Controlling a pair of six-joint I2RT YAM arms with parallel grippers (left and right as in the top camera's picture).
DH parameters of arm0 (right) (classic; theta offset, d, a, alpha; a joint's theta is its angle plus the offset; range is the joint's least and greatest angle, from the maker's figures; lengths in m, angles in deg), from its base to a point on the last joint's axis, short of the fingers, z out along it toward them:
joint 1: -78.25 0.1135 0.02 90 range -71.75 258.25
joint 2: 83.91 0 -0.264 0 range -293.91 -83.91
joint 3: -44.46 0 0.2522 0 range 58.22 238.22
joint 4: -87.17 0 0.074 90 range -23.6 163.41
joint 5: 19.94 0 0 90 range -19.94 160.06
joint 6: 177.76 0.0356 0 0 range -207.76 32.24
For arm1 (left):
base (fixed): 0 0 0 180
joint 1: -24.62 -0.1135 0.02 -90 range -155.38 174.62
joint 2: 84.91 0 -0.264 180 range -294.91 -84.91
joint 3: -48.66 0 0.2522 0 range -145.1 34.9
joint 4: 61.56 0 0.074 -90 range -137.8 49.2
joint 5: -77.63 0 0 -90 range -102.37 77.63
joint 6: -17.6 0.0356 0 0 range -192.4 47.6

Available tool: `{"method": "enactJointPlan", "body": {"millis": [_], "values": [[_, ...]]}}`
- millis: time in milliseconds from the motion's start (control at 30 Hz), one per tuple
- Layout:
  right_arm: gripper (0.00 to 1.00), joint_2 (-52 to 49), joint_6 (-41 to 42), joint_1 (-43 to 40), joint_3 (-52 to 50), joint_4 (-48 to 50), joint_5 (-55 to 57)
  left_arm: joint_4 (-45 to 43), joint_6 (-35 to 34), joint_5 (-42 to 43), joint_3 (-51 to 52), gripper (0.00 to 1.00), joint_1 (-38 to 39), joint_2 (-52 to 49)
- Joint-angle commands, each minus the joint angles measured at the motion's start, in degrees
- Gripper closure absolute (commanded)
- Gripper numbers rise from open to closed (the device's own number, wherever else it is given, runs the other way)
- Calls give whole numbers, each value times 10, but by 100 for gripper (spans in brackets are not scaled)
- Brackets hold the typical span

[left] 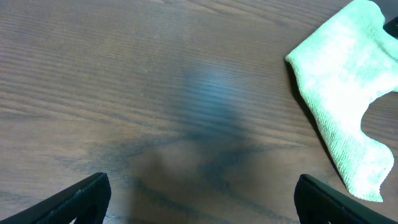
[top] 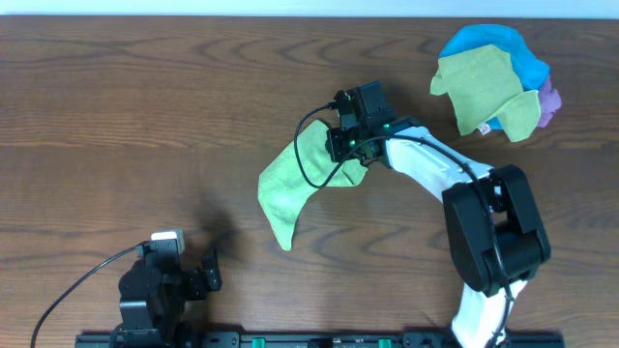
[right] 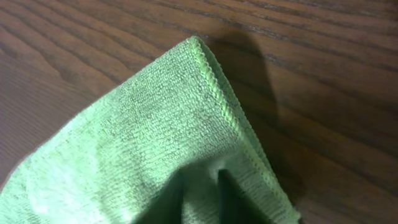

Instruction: Fold the cloth

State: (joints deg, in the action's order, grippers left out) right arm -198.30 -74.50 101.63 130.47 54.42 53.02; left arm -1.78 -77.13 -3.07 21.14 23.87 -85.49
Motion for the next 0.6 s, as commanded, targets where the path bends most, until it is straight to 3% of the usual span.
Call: {"method": "enactJointPlan", "body": {"millis": [0,67,167,567], "values": [[47,-9,0,0,-3,-6,-6,-2,-7,9,7,5,-3,4],[39,-9,-5,-1,-3,-8,-5,-2,-7,9,7,5,-3,4],[37,-9,-7,-1,-3,-10,1,-2,-7,9,7,5,-3,4],[54,-23,-11,0,-4,-10,1,-3,-7,9,7,5,-3,4]]}}
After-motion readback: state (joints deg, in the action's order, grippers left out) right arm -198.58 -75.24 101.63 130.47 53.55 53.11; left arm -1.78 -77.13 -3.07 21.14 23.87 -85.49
